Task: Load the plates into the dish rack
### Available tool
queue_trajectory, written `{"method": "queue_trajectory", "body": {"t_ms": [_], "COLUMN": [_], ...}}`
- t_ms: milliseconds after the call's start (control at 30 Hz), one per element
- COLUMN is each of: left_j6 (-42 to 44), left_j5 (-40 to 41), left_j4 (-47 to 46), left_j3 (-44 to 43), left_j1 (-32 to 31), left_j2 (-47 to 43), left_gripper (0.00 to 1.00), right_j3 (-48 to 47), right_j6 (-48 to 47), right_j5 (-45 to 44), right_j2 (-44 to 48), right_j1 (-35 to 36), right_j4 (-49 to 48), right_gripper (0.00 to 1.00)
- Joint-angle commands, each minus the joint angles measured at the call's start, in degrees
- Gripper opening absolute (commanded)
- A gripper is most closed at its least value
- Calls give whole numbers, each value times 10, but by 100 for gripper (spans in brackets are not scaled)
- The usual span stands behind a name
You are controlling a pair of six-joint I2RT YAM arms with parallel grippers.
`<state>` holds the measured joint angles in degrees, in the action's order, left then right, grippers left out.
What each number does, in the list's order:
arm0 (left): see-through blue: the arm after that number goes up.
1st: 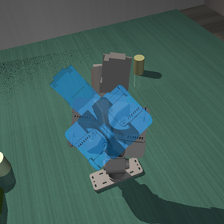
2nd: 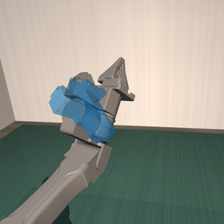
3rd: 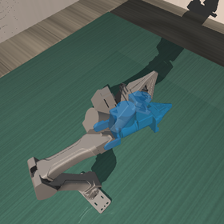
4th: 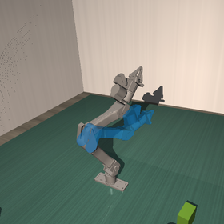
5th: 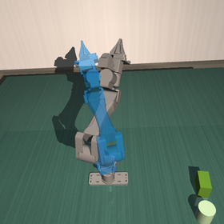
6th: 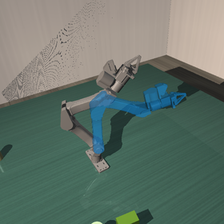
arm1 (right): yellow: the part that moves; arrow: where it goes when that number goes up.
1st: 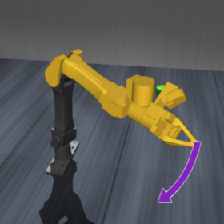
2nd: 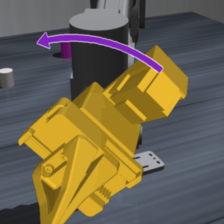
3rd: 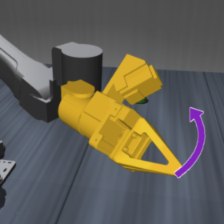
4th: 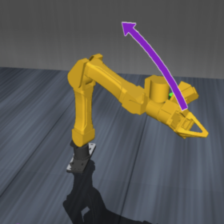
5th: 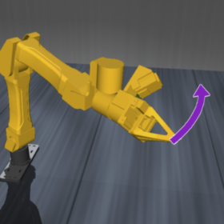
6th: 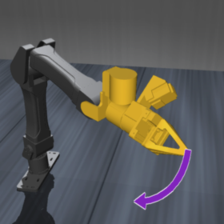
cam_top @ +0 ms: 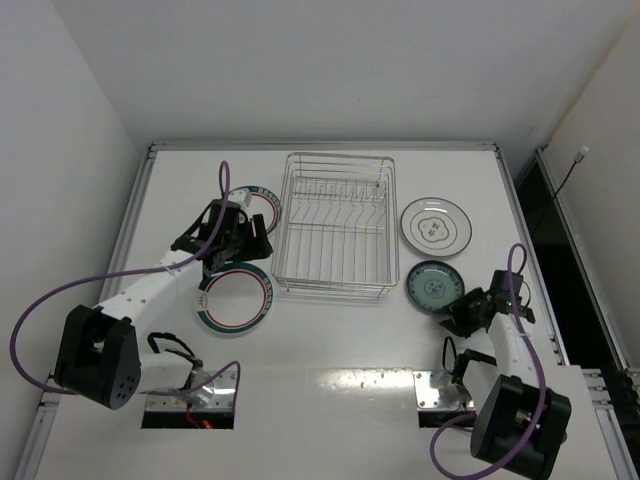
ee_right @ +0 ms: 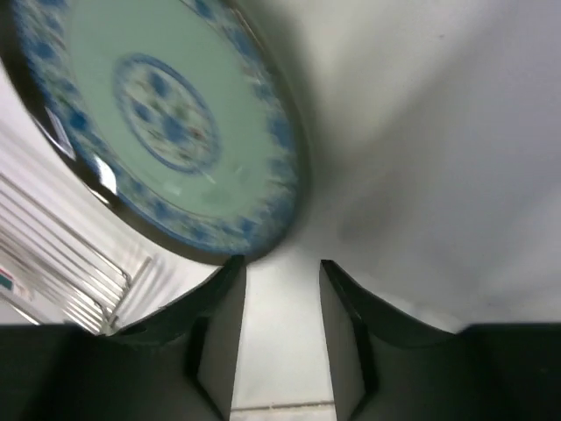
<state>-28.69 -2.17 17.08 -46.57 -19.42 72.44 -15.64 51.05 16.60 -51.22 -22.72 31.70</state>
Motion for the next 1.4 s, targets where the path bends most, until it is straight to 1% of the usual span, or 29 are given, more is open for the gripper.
{"method": "queue_trajectory", "body": {"t_ms": [0,67,100,133,267,433,467,500,533,567,600,800,900,1033,1100,1133,1200,1367], "left_j6": [7,7,7,7,7,7,7,7,7,7,7,7,7,7,7,7,7,7], "left_j5": [1,1,1,1,1,1,1,1,1,1,1,1,1,1,1,1,1,1], "left_j4": [-17,-17,-17,-17,-17,-17,-17,-17,-17,-17,-17,-17,-17,-17,-17,-17,-17,-12], "left_j3": [-22,-22,-22,-22,-22,-22,-22,-22,-22,-22,-22,-22,-22,-22,-22,-22,-22,-27], "left_j1": [-4,-4,-4,-4,-4,-4,-4,-4,-4,-4,-4,-4,-4,-4,-4,-4,-4,-4], "left_j2": [3,3,3,3,3,3,3,3,3,3,-2,-2,-2,-2,-2,-2,-2,-2], "left_gripper": [57,57,57,57,57,57,57,57,57,57,57,57,57,57,57,57,57,57], "right_j3": [3,3,3,3,3,3,-6,-6,-11,-11,-11,9,9,3,-4,-10,-16,-35], "right_j6": [34,41,41,41,36,30,30,25,25,25,31,114,135,147,159,159,159,159], "right_j5": [-11,-17,-17,-17,-17,-10,-19,-24,-31,-31,-36,-36,-54,-71,-86,-91,-108,-125], "right_j2": [11,11,11,11,33,100,107,107,107,107,107,97,73,14,2,-5,-15,-45], "right_j1": [2,2,2,2,2,2,2,2,2,2,2,7,21,41,63,63,75,86], "right_j4": [-24,-24,-24,-24,-17,12,19,19,26,26,26,-11,-26,-55,-55,-61,-61,-67], "right_gripper": [21,11,4,0,0,0,2,8,15,25,27,27,28,28,29,29,33,33]}}
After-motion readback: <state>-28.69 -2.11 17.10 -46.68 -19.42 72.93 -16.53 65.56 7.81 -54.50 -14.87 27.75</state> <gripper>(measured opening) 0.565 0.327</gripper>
